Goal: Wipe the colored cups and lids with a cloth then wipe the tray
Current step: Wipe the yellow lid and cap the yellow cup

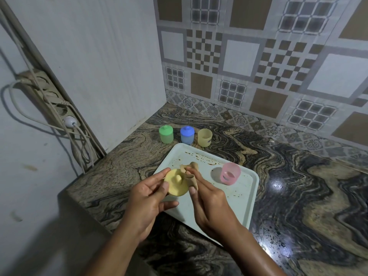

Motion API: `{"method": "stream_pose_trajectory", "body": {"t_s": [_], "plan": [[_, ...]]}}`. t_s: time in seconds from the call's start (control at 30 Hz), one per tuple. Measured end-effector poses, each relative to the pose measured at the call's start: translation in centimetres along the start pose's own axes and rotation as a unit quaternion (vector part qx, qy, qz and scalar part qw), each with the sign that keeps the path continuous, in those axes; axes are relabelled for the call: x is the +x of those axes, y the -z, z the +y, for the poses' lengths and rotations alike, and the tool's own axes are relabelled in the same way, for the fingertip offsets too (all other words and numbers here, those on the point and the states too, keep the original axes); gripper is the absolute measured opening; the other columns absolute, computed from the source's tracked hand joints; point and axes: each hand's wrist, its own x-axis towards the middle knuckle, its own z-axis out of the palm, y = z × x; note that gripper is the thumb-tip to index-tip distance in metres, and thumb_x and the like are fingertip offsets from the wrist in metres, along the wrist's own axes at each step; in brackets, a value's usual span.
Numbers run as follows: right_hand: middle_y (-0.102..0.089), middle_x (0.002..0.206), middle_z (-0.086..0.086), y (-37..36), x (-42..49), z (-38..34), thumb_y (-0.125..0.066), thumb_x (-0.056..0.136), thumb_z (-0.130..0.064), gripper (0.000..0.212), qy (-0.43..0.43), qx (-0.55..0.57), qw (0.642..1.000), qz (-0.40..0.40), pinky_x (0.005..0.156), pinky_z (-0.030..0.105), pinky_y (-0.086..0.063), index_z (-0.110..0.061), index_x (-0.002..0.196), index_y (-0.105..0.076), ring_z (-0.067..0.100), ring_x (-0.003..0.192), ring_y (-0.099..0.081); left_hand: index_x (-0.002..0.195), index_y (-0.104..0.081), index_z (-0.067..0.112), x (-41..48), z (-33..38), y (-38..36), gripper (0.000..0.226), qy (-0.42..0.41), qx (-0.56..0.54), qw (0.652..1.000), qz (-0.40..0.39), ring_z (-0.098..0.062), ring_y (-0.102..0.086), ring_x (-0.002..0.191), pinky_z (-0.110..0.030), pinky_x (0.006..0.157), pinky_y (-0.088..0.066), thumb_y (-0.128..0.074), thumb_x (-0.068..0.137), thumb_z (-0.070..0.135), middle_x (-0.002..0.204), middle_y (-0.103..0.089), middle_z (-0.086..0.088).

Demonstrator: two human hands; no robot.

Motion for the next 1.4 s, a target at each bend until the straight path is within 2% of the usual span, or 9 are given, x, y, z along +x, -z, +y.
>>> {"method": "stream_pose_trajectory", "body": {"t_s": [0.17,0.23,0.4,0.6,0.73,1.13,1.23,1.3,1.4], "plan": [[-0.063,0.136,-0.008,0.8,0.3,1.3,-0.035,0.109,-0.028,0.039,-0.051,-0.030,0.998,0.016,0.108,0.015,-0.041,-0.022,0.137,-0.061,0.009,0.139,-0.050,0.120,-0.068,0.022,0.2,0.3,0.1,0.034,0.008,-0.002,1.000,-0.004,-0.015,-0.071,0.101,-0.028,0.056,-0.057,-0.056,0.096,0.002,0.116,-0.074,0.007],[-0.062,0.078,-0.020,1.3,0.3,0.5,-0.034,0.106,-0.044,0.036,-0.122,0.045,0.990,0.060,0.068,0.018,-0.044,-0.040,0.092,-0.067,0.001,0.075,-0.061,0.120,-0.067,0.021,0.4,0.4,0.2,0.031,0.013,-0.002,1.000,0.008,-0.014,-0.072,0.092,-0.030,0.051,-0.056,-0.057,0.096,0.004,0.109,-0.076,0.002],[-0.046,0.054,0.029,1.0,-0.3,-3.1,-0.038,0.106,-0.037,0.061,-0.157,0.295,0.941,0.055,0.048,0.035,-0.035,0.014,0.076,-0.048,0.029,0.047,-0.038,0.114,-0.070,0.017,0.4,-0.3,-0.8,0.021,-0.012,-0.001,0.997,0.082,-0.019,-0.072,0.093,-0.031,0.052,-0.057,-0.062,0.094,0.014,0.106,-0.076,-0.007],[-0.056,0.066,-0.006,0.3,-0.7,-2.3,-0.040,0.105,-0.054,0.042,-0.150,0.209,0.964,0.061,0.059,0.036,-0.039,-0.026,0.080,-0.058,0.013,0.062,-0.051,0.129,-0.061,0.024,-0.4,-0.7,-2.5,0.041,-0.056,0.004,0.996,0.066,-0.016,-0.074,0.100,-0.035,0.062,-0.062,-0.061,0.093,0.004,0.106,-0.077,0.001],[-0.046,0.157,0.003,0.5,-1.0,-2.5,-0.039,0.108,-0.020,0.043,-0.012,0.034,0.999,0.024,0.120,0.035,-0.035,-0.008,0.149,-0.048,0.020,0.152,-0.033,0.125,-0.062,0.024,-0.2,-0.5,-2.4,0.041,-0.052,-0.017,0.996,0.072,-0.019,-0.073,0.100,-0.030,0.062,-0.061,-0.062,0.092,0.001,0.109,-0.077,-0.005],[-0.049,0.154,0.005,0.8,0.7,0.9,-0.039,0.108,-0.018,0.043,0.000,-0.019,1.000,-0.002,0.120,0.024,-0.032,-0.004,0.147,-0.050,0.015,0.152,-0.032,0.122,-0.067,0.019,-0.3,-0.3,-0.9,0.035,-0.024,0.031,0.999,0.014,-0.011,-0.072,0.084,-0.024,0.052,-0.054,-0.059,0.094,-0.001,0.107,-0.077,0.001],[-0.072,0.110,-0.006,1.1,0.6,1.3,-0.033,0.108,-0.043,0.047,-0.079,0.013,0.996,0.043,0.087,0.030,-0.052,-0.014,0.113,-0.069,0.011,0.107,-0.067,0.116,-0.066,0.017,-0.2,0.0,-0.7,0.028,-0.008,0.007,1.000,0.022,-0.012,-0.072,0.078,-0.025,0.050,-0.053,-0.059,0.094,0.002,0.098,-0.078,-0.003],[-0.050,0.061,-0.003,1.3,0.4,0.2,-0.033,0.103,-0.059,0.059,-0.151,0.137,0.975,0.085,0.054,0.036,-0.034,-0.012,0.073,-0.053,0.014,0.056,-0.045,0.114,-0.066,0.014,-0.1,0.1,-0.6,0.024,-0.002,-0.006,0.999,0.037,-0.010,-0.071,0.076,-0.024,0.049,-0.053,-0.059,0.094,0.003,0.094,-0.077,-0.004],[-0.051,0.059,0.033,1.0,-0.4,-2.0,-0.039,0.104,-0.050,0.065,-0.173,0.280,0.941,0.074,0.048,0.043,-0.038,0.009,0.079,-0.052,0.030,0.050,-0.048,0.115,-0.070,0.014,0.1,0.0,-0.7,0.023,-0.013,-0.004,0.998,0.056,-0.010,-0.071,0.081,-0.024,0.054,-0.055,-0.061,0.095,0.009,0.098,-0.078,-0.003]]}}
